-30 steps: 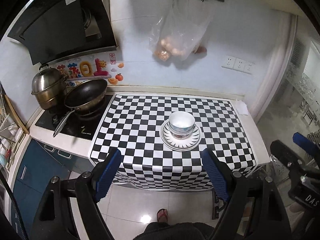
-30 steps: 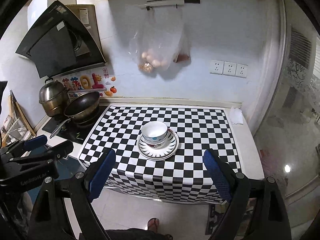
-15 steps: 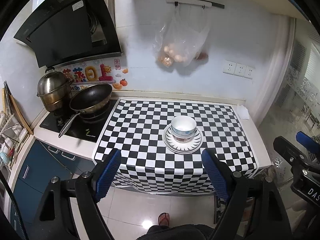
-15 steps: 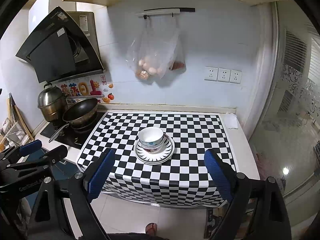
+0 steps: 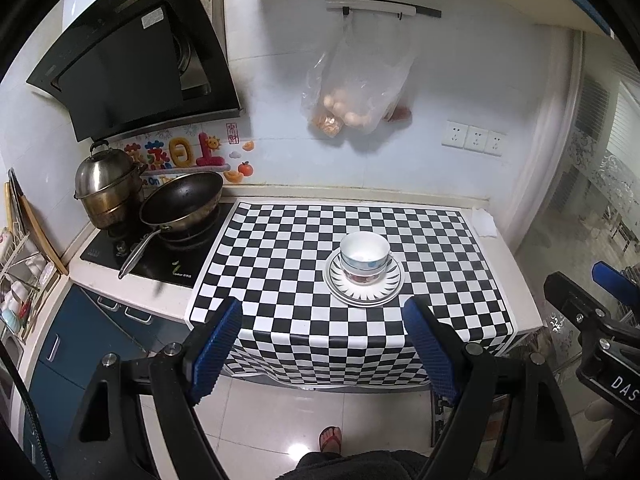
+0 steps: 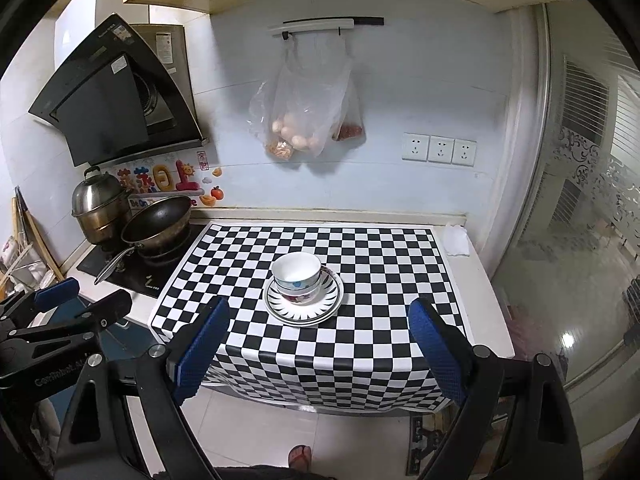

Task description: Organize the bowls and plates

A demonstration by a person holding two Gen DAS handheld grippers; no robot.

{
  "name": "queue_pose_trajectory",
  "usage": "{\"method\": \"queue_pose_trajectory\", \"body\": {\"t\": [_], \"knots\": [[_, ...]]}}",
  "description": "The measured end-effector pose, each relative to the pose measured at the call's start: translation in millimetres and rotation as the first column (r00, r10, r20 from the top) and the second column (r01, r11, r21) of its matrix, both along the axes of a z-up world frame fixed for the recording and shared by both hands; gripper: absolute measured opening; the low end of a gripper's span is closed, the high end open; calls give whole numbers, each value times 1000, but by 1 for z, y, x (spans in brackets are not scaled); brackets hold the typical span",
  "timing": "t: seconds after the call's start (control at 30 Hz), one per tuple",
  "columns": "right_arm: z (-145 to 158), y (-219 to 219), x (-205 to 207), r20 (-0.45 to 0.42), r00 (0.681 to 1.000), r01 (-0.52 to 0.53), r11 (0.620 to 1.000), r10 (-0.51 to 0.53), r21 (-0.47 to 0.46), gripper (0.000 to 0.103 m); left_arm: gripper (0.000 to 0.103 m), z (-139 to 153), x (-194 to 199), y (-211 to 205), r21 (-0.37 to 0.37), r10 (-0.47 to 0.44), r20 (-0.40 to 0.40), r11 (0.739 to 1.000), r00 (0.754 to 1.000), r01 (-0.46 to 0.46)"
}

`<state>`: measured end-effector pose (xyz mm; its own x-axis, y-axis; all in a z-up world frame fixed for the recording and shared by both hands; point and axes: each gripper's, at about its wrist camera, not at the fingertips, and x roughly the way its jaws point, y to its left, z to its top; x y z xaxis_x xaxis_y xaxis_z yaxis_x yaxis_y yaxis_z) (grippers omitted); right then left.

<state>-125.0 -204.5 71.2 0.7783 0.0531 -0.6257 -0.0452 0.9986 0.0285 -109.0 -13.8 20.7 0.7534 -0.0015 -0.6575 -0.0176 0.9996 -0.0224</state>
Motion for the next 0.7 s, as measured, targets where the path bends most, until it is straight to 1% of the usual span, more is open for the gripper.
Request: {"method": "queue_pose_trajectory", "body": {"t": [0.7], "knots": [[0, -1, -6, 12, 1000, 13, 1000, -13, -6, 93, 82, 4, 0, -1, 9, -2, 9, 1000, 1000, 2]]}}
